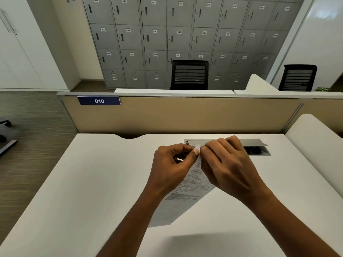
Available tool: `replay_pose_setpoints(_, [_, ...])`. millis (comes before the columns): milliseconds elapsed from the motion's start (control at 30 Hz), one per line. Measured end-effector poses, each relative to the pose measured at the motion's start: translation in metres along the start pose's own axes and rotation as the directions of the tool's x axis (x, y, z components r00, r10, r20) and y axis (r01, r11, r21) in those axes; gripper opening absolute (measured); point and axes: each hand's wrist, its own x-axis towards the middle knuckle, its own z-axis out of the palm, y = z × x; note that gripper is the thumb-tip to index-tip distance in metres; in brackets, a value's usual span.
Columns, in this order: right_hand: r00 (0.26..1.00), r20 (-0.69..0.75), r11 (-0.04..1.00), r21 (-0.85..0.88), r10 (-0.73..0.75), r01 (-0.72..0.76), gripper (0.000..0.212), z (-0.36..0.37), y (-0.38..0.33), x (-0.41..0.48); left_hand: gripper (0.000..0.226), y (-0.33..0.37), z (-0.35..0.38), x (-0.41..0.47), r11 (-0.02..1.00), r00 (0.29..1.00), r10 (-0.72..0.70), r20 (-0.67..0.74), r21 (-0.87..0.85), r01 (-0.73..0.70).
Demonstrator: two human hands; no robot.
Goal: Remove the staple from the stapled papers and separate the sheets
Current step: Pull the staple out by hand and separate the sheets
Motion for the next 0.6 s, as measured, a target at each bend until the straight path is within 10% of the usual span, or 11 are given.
replay_pose_setpoints(600, [0.987, -0.029, 0.978, 0.143, 0.159, -0.154, 0.029, 0.0034, -0.0011, -0.0029, 0.016, -0.0018, 0.0047, -0.0033, 0.995, 0.998, -0.004, 0.064, -0.102, 0.01])
